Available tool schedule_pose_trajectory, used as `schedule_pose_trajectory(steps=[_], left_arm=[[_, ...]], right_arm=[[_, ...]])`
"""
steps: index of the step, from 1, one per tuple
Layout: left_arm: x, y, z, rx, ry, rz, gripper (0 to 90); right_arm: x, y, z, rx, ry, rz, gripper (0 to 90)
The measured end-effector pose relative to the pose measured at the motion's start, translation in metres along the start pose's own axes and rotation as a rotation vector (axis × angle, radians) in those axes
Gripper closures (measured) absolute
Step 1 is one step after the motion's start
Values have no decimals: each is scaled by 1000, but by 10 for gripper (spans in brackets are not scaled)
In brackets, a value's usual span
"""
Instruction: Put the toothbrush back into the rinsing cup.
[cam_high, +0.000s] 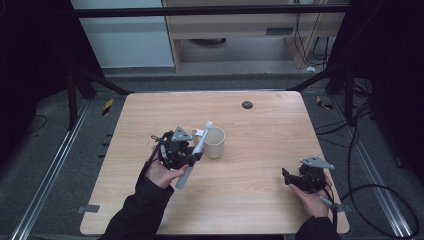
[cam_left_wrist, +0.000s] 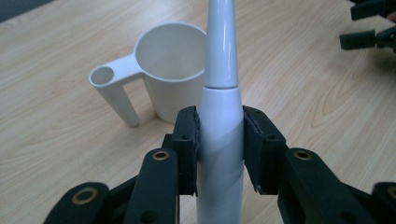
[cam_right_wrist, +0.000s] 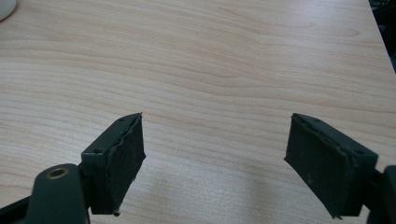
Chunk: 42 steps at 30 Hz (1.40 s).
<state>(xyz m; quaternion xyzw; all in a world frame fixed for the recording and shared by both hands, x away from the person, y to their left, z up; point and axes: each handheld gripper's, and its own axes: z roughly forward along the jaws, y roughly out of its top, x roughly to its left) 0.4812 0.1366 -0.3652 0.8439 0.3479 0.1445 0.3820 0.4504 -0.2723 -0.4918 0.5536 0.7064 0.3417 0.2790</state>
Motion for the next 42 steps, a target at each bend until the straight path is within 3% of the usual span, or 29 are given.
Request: schedule_pose_trajectory(steps=[8, 28, 42], left_arm=[[8, 12, -7, -114, 36, -32, 672], [26, 40, -14, -321, 131, -87, 672], [35, 52, -3, -405, 145, -127, 672]], right_arm=[[0, 0, 0, 2, -7, -6, 196], [0, -1, 0, 3, -8, -9, 195], [1, -2, 2, 6, -3, -12, 191]])
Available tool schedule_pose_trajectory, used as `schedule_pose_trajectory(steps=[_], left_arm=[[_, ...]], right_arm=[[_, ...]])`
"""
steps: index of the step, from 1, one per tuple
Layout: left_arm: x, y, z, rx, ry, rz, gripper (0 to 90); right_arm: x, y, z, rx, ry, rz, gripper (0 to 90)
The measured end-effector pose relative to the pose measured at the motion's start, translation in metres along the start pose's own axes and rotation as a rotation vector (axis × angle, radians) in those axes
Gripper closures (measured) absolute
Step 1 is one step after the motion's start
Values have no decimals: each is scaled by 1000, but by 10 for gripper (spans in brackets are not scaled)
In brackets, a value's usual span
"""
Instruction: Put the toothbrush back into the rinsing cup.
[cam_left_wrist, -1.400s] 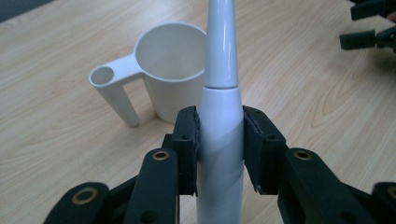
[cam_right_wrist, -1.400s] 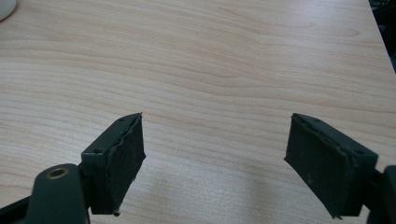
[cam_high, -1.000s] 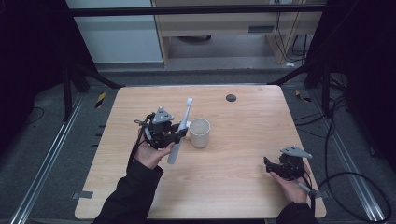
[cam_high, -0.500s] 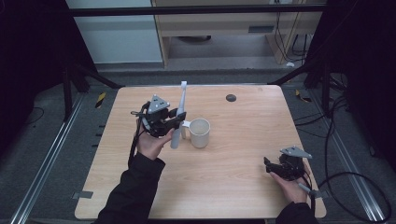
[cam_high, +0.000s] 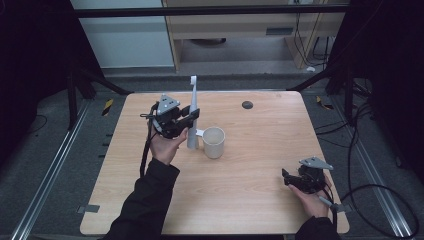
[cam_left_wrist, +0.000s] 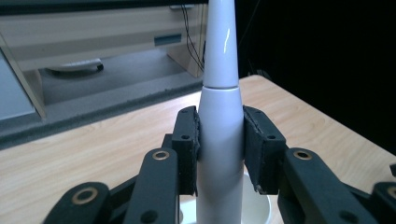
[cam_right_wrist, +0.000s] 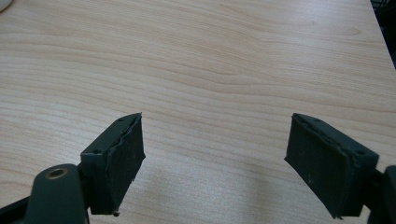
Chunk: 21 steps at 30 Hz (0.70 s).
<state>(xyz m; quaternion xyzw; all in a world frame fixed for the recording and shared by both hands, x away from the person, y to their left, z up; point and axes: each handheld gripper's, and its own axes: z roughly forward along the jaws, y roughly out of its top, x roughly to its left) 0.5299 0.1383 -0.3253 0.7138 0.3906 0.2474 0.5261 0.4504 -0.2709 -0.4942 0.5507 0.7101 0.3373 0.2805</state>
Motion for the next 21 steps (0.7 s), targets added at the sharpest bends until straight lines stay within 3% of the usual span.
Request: schedule_pose_trajectory(steps=[21], left_arm=[[-5, 15, 27, -111, -2, -36, 671]], right_arm=[[-1, -1, 0, -2, 5, 2, 190]])
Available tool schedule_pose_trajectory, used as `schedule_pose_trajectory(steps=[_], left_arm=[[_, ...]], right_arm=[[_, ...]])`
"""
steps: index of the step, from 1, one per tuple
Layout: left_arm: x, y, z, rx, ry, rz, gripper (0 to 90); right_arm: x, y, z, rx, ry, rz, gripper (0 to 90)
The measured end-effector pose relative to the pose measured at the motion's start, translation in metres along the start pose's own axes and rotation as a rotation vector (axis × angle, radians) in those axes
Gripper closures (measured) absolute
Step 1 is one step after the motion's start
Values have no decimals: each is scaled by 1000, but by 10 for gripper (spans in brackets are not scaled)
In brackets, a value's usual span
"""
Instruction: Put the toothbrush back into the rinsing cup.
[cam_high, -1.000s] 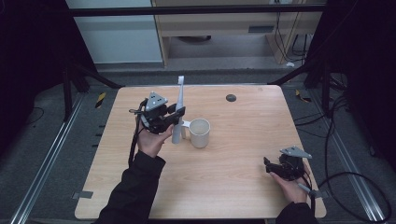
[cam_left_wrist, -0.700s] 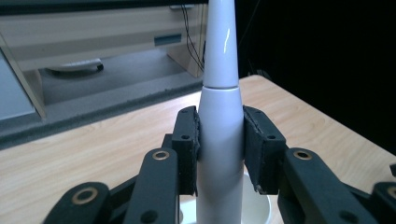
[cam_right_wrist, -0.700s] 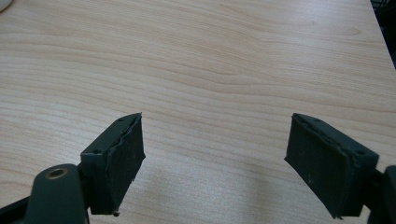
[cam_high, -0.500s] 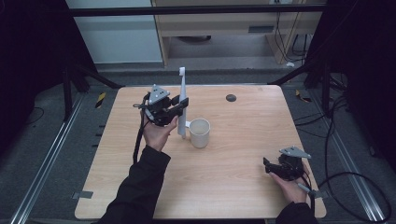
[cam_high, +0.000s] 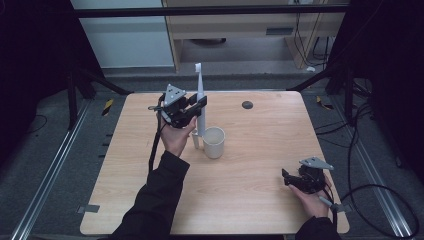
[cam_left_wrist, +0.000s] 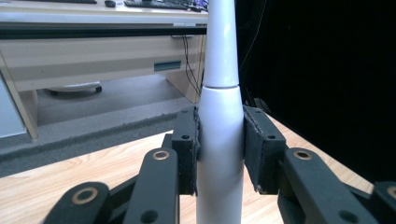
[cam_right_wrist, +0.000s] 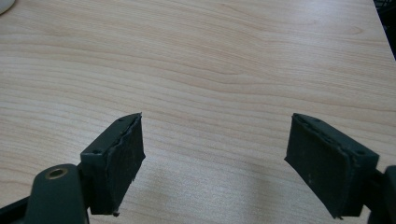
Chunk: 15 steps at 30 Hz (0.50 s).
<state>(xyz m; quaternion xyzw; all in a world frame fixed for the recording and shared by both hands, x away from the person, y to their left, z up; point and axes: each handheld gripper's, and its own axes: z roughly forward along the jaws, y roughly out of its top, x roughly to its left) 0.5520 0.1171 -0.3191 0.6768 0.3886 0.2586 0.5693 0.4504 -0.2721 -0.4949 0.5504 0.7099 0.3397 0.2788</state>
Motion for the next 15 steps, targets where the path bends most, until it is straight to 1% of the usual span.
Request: schedule_pose_trajectory(steps=[6, 15], left_arm=[[-3, -3, 9, -10, 0, 0, 671], [-5, -14, 25, 4, -5, 8, 671]], right_arm=[[0, 0, 0, 3, 2, 3, 191], [0, 0, 0, 1, 5, 6, 191]])
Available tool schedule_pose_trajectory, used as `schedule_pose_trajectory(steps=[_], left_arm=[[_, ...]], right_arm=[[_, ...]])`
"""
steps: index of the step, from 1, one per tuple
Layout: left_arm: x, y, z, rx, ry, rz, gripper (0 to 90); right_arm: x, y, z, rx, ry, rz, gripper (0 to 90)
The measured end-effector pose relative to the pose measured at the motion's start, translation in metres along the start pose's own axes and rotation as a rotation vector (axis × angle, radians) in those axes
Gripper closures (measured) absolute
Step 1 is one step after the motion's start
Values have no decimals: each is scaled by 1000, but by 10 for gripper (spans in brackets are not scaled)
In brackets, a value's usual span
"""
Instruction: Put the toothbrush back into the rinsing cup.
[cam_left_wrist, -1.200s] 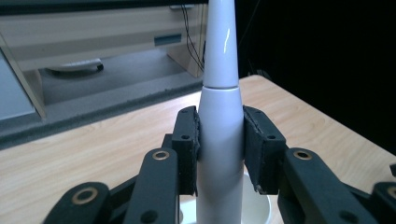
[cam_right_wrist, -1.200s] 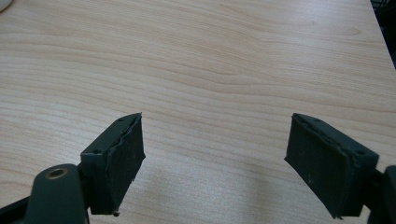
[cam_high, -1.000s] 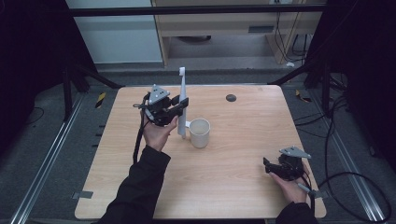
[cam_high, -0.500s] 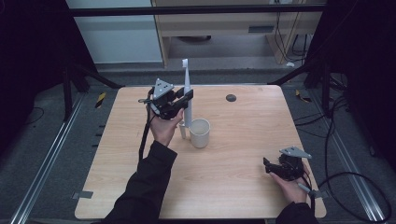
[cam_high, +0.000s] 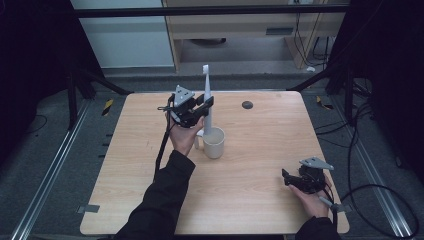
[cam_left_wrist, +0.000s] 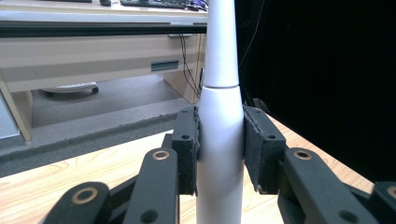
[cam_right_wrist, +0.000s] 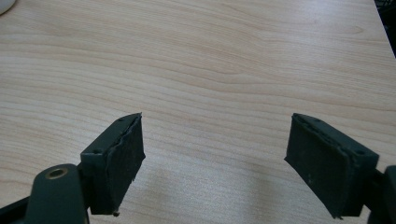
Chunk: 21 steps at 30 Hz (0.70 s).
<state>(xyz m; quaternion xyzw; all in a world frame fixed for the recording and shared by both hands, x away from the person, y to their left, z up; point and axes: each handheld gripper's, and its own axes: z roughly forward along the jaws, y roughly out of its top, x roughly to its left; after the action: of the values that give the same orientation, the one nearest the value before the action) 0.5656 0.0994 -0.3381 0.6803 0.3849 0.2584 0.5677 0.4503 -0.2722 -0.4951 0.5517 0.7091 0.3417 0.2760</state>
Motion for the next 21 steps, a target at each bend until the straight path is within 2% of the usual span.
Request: schedule_pose_trajectory(steps=[12, 21], left_arm=[[-2, -13, 18, 23, 5, 23, 671], [-6, -27, 28, 58, 4, 36, 671]], right_arm=[[0, 0, 0, -2, 2, -3, 192], [0, 0, 0, -3, 2, -9, 193]])
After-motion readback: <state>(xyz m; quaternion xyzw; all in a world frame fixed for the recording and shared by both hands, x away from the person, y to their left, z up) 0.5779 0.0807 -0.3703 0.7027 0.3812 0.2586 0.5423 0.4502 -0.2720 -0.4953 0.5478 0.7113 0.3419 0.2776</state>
